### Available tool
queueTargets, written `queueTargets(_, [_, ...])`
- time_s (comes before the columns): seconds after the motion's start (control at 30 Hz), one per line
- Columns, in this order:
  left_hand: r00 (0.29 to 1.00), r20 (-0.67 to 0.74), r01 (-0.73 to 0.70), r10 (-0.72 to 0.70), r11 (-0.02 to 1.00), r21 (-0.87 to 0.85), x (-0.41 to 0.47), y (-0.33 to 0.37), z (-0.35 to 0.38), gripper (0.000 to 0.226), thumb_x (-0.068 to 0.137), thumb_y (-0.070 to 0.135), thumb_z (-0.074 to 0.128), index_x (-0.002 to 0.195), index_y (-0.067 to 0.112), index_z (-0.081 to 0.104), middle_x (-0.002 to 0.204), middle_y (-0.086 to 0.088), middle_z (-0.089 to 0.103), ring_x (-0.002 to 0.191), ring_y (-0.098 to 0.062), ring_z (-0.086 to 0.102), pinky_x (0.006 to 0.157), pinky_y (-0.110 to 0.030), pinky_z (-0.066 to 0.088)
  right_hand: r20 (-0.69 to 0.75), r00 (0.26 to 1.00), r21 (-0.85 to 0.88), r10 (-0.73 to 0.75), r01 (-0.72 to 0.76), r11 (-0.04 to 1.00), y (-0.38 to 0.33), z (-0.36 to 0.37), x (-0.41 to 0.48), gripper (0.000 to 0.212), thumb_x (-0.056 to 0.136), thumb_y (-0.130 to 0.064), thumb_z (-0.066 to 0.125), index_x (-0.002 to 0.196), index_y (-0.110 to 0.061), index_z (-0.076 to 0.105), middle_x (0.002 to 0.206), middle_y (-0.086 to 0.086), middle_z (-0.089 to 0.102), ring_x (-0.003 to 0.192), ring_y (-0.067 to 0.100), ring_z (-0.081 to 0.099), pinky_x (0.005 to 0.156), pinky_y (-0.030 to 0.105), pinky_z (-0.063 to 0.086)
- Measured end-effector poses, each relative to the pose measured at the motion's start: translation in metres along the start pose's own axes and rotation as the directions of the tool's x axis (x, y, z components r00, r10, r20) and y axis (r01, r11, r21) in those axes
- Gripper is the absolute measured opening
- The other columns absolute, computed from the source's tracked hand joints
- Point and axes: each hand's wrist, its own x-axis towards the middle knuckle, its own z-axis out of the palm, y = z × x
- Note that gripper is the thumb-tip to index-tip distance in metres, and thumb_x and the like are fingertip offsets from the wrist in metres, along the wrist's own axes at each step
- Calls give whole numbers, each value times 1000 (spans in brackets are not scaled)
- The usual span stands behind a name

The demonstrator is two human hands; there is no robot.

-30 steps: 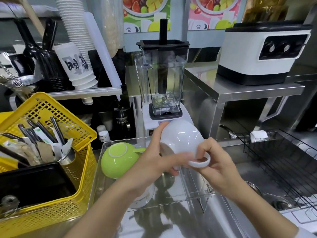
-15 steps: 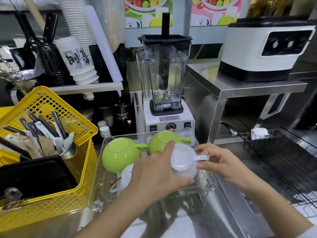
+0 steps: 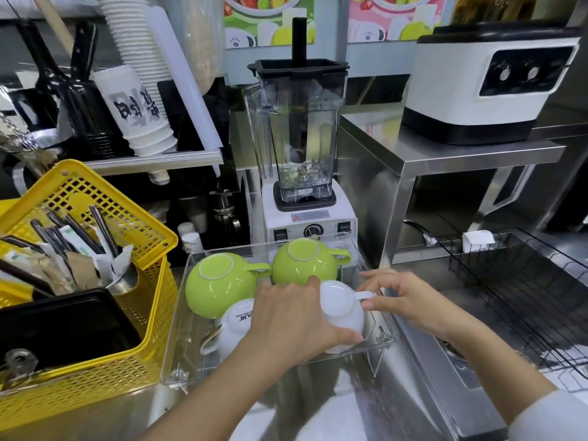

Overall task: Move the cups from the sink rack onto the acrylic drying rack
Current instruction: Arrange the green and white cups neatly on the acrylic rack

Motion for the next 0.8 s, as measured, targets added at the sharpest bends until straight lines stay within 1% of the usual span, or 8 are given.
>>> queueTargets(0.2, [1000,10,-24,24,999,45,5,-4,4,81,50,88,43,100,25,52,97,-5,67,96,-23,55,85,-41,29,12,1000,-77,-15,16,997,-5,-2,0,8,78,-33,67,84,-30,71,116,-19,64,129,-7,27,114,47,3])
queueTargets(0.3, [998,47,-40,38,999,34,5,-7,5,80,53,87,43,102,24,48,103,-6,66,102,-24,52,86,-42,28,17,1000,-97,-18,20,995,-5,-2,0,5,78,-34,67,77,-29,69,114,-20,64,129,-7,27,113,45,2])
queueTargets(0.4, [993,112,-35,39,999,-37,5,-9,4,81,52,87,43,105,26,46,112,-2,64,107,-24,49,85,-41,27,10,1000,-147,-18,20,989,-4,-4,-2,15,73,-41,67,78,-27,68,115,-25,60,132,-2,27,110,40,5])
queueTargets(0.47, [995,95,-27,36,995,-94,4,-10,-2,81,54,88,40,107,26,46,115,-1,63,109,-24,51,86,-41,31,-37,999,-191,-37,29,981,-9,-7,-1,15,68,-43,71,77,-34,63,114,-28,55,133,1,28,112,43,8])
queueTargets(0.53, [1000,8,4,-2,982,-189,4,-15,-11,76,65,81,42,117,25,48,115,-1,64,108,-26,54,87,-40,38,-114,988,-193,-109,85,977,-18,-8,2,21,68,-37,75,82,-38,60,111,-28,53,132,4,33,114,46,15])
queueTargets(0.63, [982,-149,47,-116,914,-403,1,-35,-20,56,78,62,49,123,27,49,107,2,66,103,-23,57,84,-37,45,-164,937,-282,-308,255,925,-39,3,4,29,70,-39,74,94,-27,62,105,-19,57,117,10,47,106,39,30])
queueTargets(0.73, [953,-182,118,-243,848,-516,-2,-62,-16,42,81,53,53,113,27,56,101,3,67,99,-21,59,83,-38,47,-72,893,-397,-444,383,834,-63,32,2,49,72,-56,54,104,-19,60,109,-5,63,107,8,47,99,26,28])
queueTargets(0.8, [940,-143,189,-308,824,-534,-4,-77,-10,41,81,54,54,109,25,58,100,3,67,98,-21,60,83,-39,49,12,875,-474,-484,431,768,-74,54,3,58,72,-59,45,108,-16,58,108,2,65,106,18,51,94,31,33])
